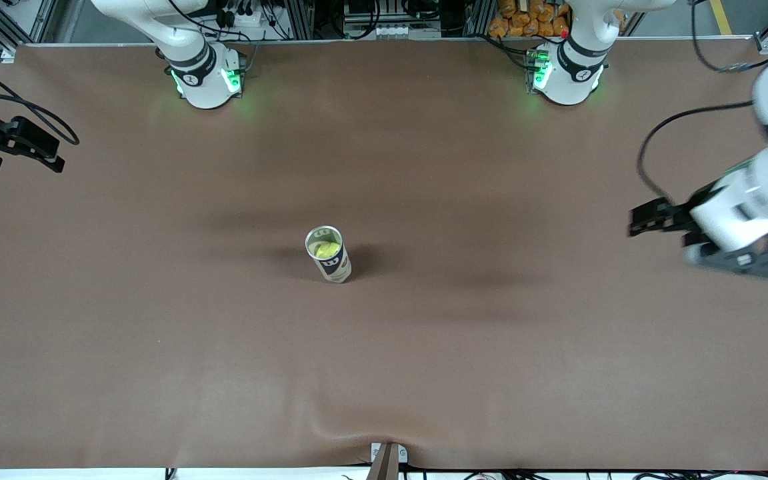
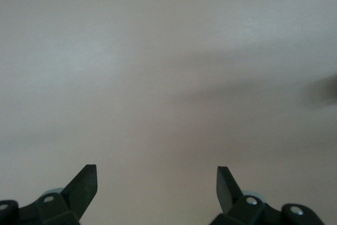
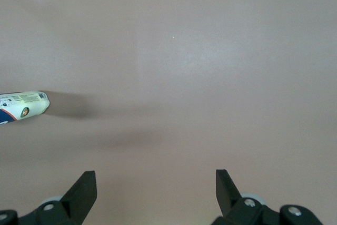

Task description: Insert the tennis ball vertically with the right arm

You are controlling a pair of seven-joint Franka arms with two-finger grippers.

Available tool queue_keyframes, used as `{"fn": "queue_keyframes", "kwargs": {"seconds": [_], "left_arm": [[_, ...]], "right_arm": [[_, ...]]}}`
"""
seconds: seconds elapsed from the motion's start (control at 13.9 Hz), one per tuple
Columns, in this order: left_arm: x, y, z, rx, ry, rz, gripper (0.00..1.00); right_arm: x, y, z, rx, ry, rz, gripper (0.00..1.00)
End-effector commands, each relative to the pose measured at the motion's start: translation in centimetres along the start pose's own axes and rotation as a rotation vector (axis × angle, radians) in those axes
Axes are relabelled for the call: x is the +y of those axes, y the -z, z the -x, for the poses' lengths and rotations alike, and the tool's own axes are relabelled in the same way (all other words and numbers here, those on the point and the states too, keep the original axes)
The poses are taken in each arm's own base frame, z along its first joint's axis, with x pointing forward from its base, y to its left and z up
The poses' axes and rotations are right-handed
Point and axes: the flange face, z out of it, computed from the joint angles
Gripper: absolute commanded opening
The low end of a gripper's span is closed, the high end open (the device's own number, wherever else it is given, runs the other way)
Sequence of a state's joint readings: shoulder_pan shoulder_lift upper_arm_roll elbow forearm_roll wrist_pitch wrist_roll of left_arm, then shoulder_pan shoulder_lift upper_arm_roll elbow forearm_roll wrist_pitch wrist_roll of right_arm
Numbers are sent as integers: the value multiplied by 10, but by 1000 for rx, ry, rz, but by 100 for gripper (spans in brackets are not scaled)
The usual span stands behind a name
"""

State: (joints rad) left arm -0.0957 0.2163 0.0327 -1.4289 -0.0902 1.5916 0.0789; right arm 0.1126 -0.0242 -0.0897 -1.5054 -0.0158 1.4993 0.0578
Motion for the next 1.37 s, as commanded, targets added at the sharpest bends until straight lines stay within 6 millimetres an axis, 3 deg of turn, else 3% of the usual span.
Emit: {"fn": "queue_keyframes", "kwargs": {"seconds": [0.0, 0.14, 0.5, 0.72, 1.08, 1.3], "left_arm": [[-29, 23, 27, -58, 64, -18, 100], [-30, 63, 53, -33, 70, -50, 100], [-4, 116, 107, -36, 84, -93, 100], [2, 128, 125, -45, 92, -96, 100], [-1, 132, 132, -53, 136, -87, 100], [-2, 131, 132, -60, 139, -90, 100]], "right_arm": [[1, -1, -8, 1, 10, 13, 100], [1, -1, -8, 1, 8, 11, 100], [-5, -5, -10, -6, 20, 18, 100], [1, -12, -20, 12, 3, 36, 100], [-11, -36, -38, 11, 18, 40, 100], [-2, -37, -39, 3, 9, 35, 100]]}}
